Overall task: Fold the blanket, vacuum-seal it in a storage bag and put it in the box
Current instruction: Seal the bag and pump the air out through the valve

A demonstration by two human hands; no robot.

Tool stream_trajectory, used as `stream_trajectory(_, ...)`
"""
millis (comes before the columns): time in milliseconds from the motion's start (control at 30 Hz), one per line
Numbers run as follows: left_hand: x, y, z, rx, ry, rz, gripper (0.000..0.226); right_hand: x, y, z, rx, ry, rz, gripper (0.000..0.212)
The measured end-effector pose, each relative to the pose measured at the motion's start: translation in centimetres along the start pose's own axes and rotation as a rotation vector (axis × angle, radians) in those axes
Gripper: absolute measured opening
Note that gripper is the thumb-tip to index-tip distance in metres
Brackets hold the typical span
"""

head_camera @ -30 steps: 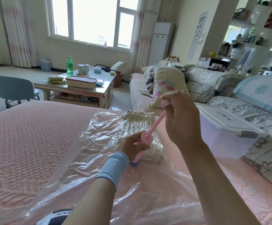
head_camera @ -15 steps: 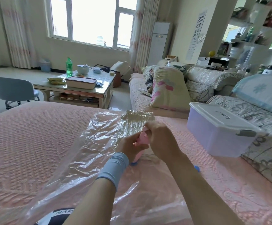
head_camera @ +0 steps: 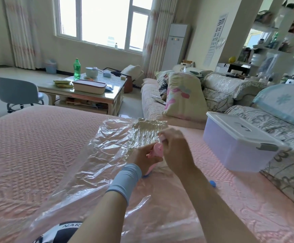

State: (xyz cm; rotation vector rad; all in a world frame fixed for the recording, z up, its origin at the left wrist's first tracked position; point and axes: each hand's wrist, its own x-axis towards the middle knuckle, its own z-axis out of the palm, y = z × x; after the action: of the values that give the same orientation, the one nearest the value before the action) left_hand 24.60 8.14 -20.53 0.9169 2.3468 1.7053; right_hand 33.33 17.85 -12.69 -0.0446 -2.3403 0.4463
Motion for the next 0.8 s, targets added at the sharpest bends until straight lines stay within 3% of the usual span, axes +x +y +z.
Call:
stream_trajectory(100, 0.0, 0.0, 0.0, 0.031, 0.022, 0.021, 0.036, -0.9, 0.5, 1.0, -0.062, -0.213, 0.017, 0.013)
stream_trajectory(267, -0.1, 0.2, -0.2, -0.038, 0.019, -0.008, 0.047, 0.6, -0.6, -1.4, -0.110, -0.114, -0.070, 0.013)
stream_trajectory(500, 0.0, 0.1, -0.5, -0.031, 0.014, -0.034, 0.053, 2.6, -1.9, -5.4, -0.026, 0.438, -0.282, 0.020)
stream_trajectory(567, -0.1, 0.2, -0.3, -0.030, 0.009, -0.037, 0.053, 2.4, -1.8, -4.5, 0.011, 0.525, -0.321, 0.021)
stream_trajectory(633, -0.2, 0.2, -0.1, -0.034, -0.006, -0.038, 0.055, 2.0, -1.0, -3.2, 0.000, 0.454, -0.280, 0.022)
stream_trajectory(733, -0.2, 0.1, 0.0, -0.053, -0.007, -0.050, 0.053, -0.1, 0.3, -0.6, -0.002, 0.024, -0.074, 0.032)
stream_trajectory(800, -0.2, 0.1, 0.0, -0.020, 0.002, -0.035, 0.045, -1.3, 0.5, 0.5, -0.027, -0.142, 0.013, 0.029)
